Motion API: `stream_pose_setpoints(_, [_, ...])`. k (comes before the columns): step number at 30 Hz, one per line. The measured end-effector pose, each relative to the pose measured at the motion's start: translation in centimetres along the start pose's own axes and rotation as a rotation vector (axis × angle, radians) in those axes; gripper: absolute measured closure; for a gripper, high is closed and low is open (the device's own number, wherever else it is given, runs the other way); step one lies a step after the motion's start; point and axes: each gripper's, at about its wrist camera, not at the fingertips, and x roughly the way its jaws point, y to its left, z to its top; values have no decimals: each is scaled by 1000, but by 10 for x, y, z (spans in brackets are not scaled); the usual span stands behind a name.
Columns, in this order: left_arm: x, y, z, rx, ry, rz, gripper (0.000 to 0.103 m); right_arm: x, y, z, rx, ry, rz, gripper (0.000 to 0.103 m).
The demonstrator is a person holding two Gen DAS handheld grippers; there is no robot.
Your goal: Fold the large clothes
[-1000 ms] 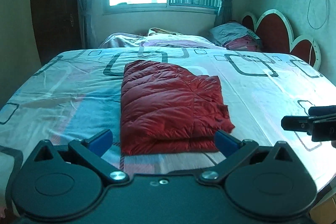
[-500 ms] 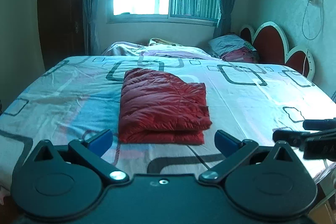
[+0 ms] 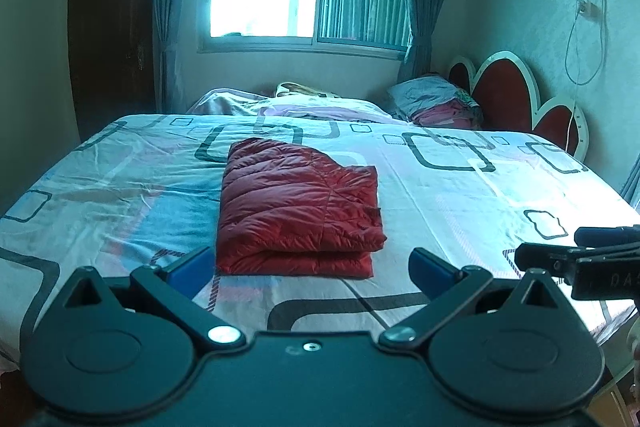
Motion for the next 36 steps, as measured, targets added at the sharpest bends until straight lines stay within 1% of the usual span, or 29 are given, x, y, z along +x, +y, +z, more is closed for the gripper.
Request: stream_pose_setpoints(36, [3, 12, 4, 0, -5, 10, 0, -3, -3, 5, -7, -8, 10, 0])
